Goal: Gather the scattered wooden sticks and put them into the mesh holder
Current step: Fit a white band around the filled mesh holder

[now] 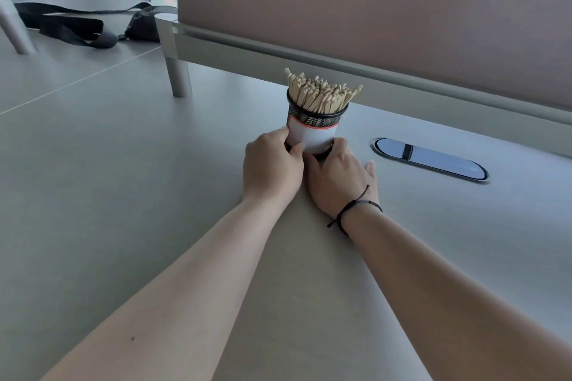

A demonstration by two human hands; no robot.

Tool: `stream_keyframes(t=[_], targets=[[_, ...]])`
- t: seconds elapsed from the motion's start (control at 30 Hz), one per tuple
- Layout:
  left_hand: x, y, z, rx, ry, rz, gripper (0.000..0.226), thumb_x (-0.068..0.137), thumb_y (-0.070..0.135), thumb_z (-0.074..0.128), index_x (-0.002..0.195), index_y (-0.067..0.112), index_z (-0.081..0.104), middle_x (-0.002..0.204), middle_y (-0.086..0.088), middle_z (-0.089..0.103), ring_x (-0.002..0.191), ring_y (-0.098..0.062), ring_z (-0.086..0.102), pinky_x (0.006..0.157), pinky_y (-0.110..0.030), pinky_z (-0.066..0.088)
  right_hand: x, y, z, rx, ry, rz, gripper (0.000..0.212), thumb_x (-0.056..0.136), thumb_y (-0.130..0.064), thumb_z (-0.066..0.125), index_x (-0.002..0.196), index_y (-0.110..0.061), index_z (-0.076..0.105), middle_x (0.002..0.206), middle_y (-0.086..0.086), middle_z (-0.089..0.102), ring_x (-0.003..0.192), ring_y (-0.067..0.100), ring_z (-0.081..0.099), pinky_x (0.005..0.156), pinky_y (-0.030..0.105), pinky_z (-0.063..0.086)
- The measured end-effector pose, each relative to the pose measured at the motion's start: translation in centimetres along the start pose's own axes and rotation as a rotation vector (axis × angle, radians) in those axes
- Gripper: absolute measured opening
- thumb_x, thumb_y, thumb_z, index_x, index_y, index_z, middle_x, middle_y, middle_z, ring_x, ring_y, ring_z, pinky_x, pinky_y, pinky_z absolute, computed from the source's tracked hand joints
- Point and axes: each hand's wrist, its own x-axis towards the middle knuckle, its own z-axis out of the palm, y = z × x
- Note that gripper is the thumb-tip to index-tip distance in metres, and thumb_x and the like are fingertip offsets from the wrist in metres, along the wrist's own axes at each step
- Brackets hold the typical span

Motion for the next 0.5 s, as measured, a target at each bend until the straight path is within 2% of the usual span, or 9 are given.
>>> stream_keyframes(t=[0.2,0.37,0.5], targets=[[-0.2,0.1,-0.3,-0.042,0.080,0.000,0.030,0.084,0.023,0.065,0.063,0.005,0.053,0.054,-0.006,0.053,0.060,-0.029,0.036,0.057,-0.038,0.032,-0.1,0.0,0.0,-0.032,0.058,-0.017,0.043,0.091,-0.063,0.037,0.101,-0.021,0.041,0.105,0.002,0.067,0.110,0.024,0.059,0.113,0.053,0.024],[-0.7,0.5,-0.6,-0.063,0.106,-0.036,0.022,0.081,0.024,0.062,0.067,0.007,0.064,0.060,-0.005,0.063,0.063,-0.028,0.052,0.062,-0.038,0.044,-0.6,-0.3,-0.3,-0.067,0.110,-0.028,0.045,0.089,-0.065,0.039,0.094,-0.020,0.044,0.091,0.003,0.068,0.096,0.027,0.061,0.107,0.053,0.032],[-1.0,0.8,-0.8,-0.054,0.100,-0.099,0.015,0.081,0.024,0.063,0.079,0.015,0.075,0.076,0.001,0.074,0.077,-0.022,0.065,0.070,-0.033,0.049,-1.1,-0.4,-0.4,-0.070,0.114,-0.037,0.041,0.090,-0.062,0.042,0.090,-0.021,0.041,0.088,0.006,0.067,0.089,0.032,0.061,0.100,0.056,0.039]])
